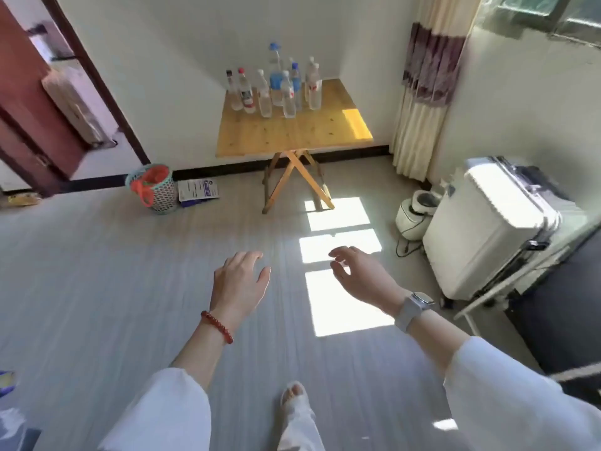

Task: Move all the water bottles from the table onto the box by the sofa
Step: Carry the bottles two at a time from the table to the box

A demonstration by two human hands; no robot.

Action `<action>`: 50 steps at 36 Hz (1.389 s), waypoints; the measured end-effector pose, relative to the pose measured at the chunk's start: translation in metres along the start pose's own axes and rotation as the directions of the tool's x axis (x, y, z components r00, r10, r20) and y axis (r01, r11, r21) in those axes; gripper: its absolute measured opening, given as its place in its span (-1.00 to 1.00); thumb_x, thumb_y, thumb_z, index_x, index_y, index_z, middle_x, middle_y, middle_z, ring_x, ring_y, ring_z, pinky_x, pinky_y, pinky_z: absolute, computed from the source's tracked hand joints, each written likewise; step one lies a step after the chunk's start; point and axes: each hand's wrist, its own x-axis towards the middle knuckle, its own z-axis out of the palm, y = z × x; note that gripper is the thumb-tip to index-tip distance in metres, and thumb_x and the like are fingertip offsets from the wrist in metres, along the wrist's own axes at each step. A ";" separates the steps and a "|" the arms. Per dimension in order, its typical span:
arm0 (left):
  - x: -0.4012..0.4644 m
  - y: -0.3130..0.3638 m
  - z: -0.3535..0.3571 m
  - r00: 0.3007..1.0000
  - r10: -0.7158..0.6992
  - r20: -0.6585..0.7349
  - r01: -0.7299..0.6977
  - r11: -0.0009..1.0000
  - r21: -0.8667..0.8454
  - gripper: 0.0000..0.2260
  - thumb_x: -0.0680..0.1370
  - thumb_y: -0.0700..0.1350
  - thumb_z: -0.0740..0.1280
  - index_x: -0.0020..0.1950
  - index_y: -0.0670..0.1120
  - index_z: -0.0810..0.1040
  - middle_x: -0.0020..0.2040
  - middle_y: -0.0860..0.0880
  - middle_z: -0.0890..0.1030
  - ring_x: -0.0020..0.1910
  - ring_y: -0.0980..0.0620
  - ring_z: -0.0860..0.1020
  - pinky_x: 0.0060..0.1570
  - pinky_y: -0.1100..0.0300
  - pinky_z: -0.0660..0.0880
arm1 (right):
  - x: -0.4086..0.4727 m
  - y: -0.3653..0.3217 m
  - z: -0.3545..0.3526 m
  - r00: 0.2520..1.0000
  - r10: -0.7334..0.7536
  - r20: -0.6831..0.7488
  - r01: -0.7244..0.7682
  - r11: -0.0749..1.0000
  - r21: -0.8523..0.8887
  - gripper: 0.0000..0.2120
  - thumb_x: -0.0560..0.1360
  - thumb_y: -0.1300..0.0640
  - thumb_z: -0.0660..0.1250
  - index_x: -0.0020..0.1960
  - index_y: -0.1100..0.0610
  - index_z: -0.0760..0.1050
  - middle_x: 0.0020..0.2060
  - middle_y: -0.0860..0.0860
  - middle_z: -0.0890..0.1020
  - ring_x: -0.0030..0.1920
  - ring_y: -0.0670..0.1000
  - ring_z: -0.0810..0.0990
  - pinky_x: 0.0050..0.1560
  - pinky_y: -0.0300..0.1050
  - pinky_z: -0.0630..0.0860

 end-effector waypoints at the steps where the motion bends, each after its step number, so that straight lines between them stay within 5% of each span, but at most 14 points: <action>1: 0.026 -0.010 -0.004 1.000 -0.006 -0.016 0.006 1.000 -0.003 -0.70 0.54 -0.02 0.24 0.23 -0.09 0.47 0.21 -0.07 0.53 0.21 -0.08 0.45 0.16 0.04 0.32 | 0.030 -0.005 0.000 1.000 -0.006 -0.005 0.006 1.000 0.004 -0.70 0.56 0.08 0.14 0.24 0.15 0.41 0.14 0.11 0.56 0.12 0.09 0.53 0.12 -0.07 0.44; 12: 0.290 -0.067 -0.043 0.997 0.015 -0.069 -0.021 0.997 -0.074 -0.70 0.53 0.00 0.25 0.21 -0.10 0.48 0.18 -0.08 0.54 0.17 -0.08 0.47 0.12 0.04 0.42 | 0.304 -0.062 -0.011 0.997 -0.069 -0.044 0.073 0.994 0.077 -0.73 0.54 0.10 0.17 0.20 0.14 0.45 0.08 0.11 0.60 0.07 0.06 0.57 0.03 -0.14 0.45; 31: 0.739 -0.126 0.007 0.999 -0.007 -0.051 0.003 0.996 -0.084 -0.59 0.54 0.05 0.23 0.34 -0.08 0.35 0.28 -0.08 0.46 0.27 -0.06 0.41 0.20 0.02 0.39 | 0.759 0.017 -0.015 0.980 0.093 -0.178 -0.048 0.970 0.239 -0.68 0.53 0.14 0.20 0.26 0.19 0.37 -0.01 0.09 0.61 0.00 0.12 0.60 -0.03 -0.04 0.52; 36: 0.813 -0.140 0.038 0.999 -0.027 0.021 0.029 0.994 -0.108 -0.50 0.53 0.07 0.25 0.40 -0.08 0.24 0.36 -0.11 0.37 0.33 -0.07 0.36 0.25 0.04 0.39 | 0.846 0.027 0.010 0.971 0.168 -0.171 -0.117 0.954 0.277 -0.61 0.54 0.10 0.20 0.33 0.18 0.30 0.14 0.13 0.54 0.01 0.06 0.56 -0.03 -0.17 0.45; 46: 0.996 -0.165 0.100 0.992 0.033 0.125 -0.013 0.986 -0.163 -0.39 0.55 -0.02 0.25 0.48 -0.12 0.01 0.43 -0.19 0.20 0.36 -0.13 0.29 0.27 0.03 0.38 | 1.000 0.080 0.039 0.826 0.490 -0.281 -0.382 0.851 0.362 -0.48 0.49 0.03 0.28 0.37 0.20 0.23 0.25 0.17 0.44 0.23 0.14 0.45 0.15 0.01 0.43; 50: 1.062 -0.167 0.128 0.988 0.094 0.126 -0.067 0.976 -0.209 -0.29 0.54 -0.01 0.26 0.50 -0.14 -0.12 0.51 -0.19 0.04 0.46 -0.13 0.13 0.37 0.08 0.21 | 1.055 0.093 0.049 0.751 0.593 -0.290 -0.466 0.788 0.402 -0.38 0.48 -0.01 0.30 0.41 0.22 0.16 0.30 0.20 0.37 0.32 0.16 0.36 0.24 0.03 0.35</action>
